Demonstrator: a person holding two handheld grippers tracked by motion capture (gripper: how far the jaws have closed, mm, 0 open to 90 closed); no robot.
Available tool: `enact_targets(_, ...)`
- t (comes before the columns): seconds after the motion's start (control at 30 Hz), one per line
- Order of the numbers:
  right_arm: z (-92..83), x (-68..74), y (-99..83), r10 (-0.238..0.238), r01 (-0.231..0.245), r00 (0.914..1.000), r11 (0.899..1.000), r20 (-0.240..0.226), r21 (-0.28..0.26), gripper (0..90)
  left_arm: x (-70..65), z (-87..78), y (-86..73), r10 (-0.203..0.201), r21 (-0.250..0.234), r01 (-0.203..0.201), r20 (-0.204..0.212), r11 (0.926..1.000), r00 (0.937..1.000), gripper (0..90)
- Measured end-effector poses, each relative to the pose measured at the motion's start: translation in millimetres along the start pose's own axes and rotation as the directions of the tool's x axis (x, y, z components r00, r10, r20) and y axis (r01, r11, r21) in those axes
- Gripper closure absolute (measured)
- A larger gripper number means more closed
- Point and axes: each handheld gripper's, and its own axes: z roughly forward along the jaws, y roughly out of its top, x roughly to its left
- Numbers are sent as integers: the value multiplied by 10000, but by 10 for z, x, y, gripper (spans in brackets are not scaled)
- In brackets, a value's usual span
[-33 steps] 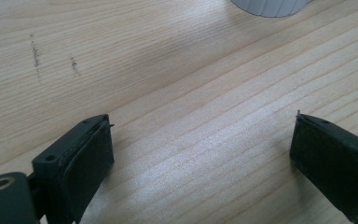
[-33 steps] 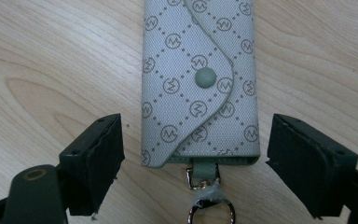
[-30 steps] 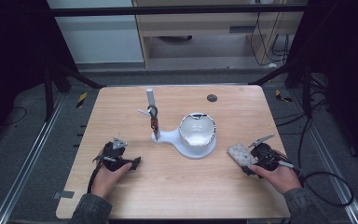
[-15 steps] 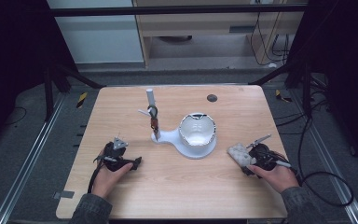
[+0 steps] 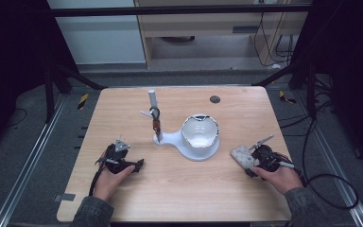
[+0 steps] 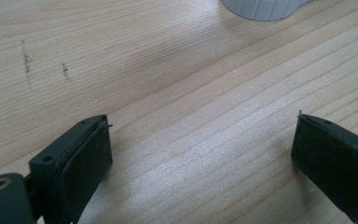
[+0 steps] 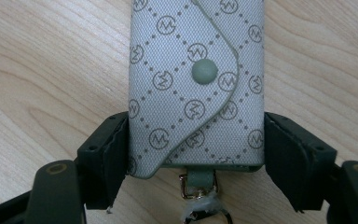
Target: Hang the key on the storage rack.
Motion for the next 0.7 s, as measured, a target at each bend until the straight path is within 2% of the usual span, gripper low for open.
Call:
enact_targets(0.1,-16,-1,20,-384,383,9992,9992,106,74,290,-1,-1,-10,2,-71,-2,-19,10000,10000,42)
enact_targets(0.37,-95,20,37,-827,822,9960,9965,352,153,299,-3,1,-18,-23,-155,23,1,9999,10000,40)
enact_targets(0.43,-138,30,38,-1156,1149,9923,9932,454,175,301,-6,5,-21,-19,-192,19,20,9998,10000,29)
enact_targets(0.7,-287,42,84,-1563,1557,9852,9877,699,148,304,-6,5,-21,13,-162,-12,40,9999,10000,26)
